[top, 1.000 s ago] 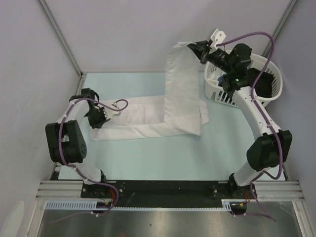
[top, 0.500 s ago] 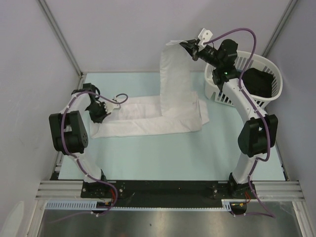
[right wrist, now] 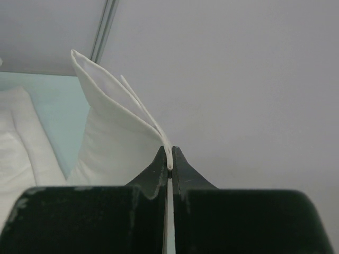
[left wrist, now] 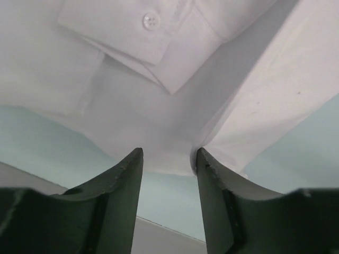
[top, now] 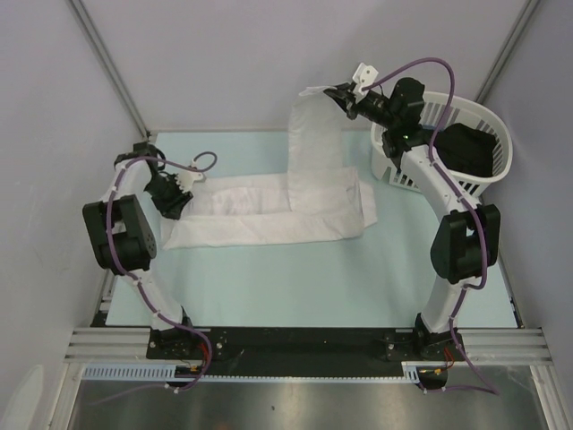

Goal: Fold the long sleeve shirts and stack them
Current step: Fold the shirt

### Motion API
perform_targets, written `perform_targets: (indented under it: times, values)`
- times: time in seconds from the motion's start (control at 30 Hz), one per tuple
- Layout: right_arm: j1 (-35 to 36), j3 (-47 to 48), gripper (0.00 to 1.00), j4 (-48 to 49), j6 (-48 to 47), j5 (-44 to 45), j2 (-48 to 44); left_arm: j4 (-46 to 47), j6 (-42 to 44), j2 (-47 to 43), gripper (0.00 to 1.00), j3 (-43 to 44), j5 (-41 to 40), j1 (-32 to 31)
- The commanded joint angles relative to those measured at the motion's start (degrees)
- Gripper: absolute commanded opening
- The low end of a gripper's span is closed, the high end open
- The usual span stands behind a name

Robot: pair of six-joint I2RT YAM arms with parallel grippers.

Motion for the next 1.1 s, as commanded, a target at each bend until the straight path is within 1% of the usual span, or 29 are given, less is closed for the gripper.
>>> perform_targets:
  times: [0.0, 0.03, 0.07, 0.1, 0.17, 0.23, 0.27, 0.33, 0.4, 0.43, 0.47, 0.5, 0.53, 0.67, 0.77, 0.9, 1.0, 1.07]
  values:
    - [-0.02, -1.62, 0.0, 2.94, -1.17, -1.12, -3.83, -4.92, -4.38, -3.44, 0.58, 4.33, 9.02, 5.19]
    - [0.07, -1.97, 0.0, 3.11, -1.0, -1.21, -4.0, -5.28, -6.04, -4.24, 0.6, 3.72, 11.82, 6.67]
    - [0.16, -2.76, 0.0, 3.37, -0.91, -1.12, -4.18, -5.28, -6.67, -5.11, 0.66, 2.93, 13.07, 7.47]
    - [0.16, -3.03, 0.0, 3.55, -0.73, -1.03, -4.44, -5.28, -7.8, -6.08, 0.67, 0.75, 14.12, 8.26]
    - [0.16, -3.47, 0.0, 3.99, -0.21, -1.03, -4.7, -4.49, -8.69, -8.02, 0.68, -3.29, 15.54, 9.85]
    - [0.16, -3.73, 0.0, 4.08, -0.03, -1.03, -4.79, -3.88, -7.73, -9.94, 0.68, -6.11, 16.33, 10.81]
    - [0.24, -3.82, 0.0, 4.08, 0.06, -0.95, -4.79, -2.66, -7.81, -10.65, 0.69, -9.0, 15.72, 11.08]
    - [0.33, -3.73, 0.0, 3.82, 0.15, -0.95, -4.79, 0.59, -8.78, -11.8, 0.7, -10.61, 16.06, 13.0]
    - [0.24, -3.65, 0.0, 3.55, 0.06, -1.12, -4.71, 2.27, -11.4, -11.28, 0.71, -9.83, 18.43, 14.94]
    - [0.33, -3.65, 0.0, 3.29, -0.03, -1.03, -4.79, 2.28, -12.2, -10.58, 0.72, -8.78, 19.83, 17.04]
    - [0.25, -3.65, 0.0, 3.2, -0.12, -0.95, -4.88, 1.93, -12.91, -9.01, 0.73, -6.24, 20.89, 17.93]
    - [0.24, -3.65, 0.0, 3.03, -0.2, -0.86, -4.88, 1.32, -13.87, -8.38, 0.77, -5.26, 22.47, 18.46]
    - [0.24, -3.65, 0.0, 2.85, -0.29, -0.77, -4.88, 1.31, -14.4, -8.03, 0.78, -4.47, 22.92, 19.16]
    - [0.24, -3.47, 0.0, 2.67, -0.91, 0.02, -4.62, 3.41, -14.67, -9.42, 0.78, -5.24, 23.54, 20.22]
    - [0.16, -3.3, 0.0, 2.67, -1.43, 0.81, -4.71, 2.63, -12.21, -10.04, 0.77, -5.95, 22.84, 20.75]
    - [-0.02, -3.38, 0.0, 2.15, -2.66, 1.51, -5.06, -3.25, -5.01, -10.13, 0.78, -6.3, 23.8, 20.58]
    - [-0.11, -2.94, 0.0, 1.88, -3.37, 2.22, -5.06, -5.8, -1.93, -9.08, 0.77, -7.18, 21.87, 20.58]
    - [-0.19, -2.33, 0.0, 1.36, -3.63, 2.39, -4.97, -5.9, 0.52, -8.29, 0.77, -8.84, 19.15, 20.58]
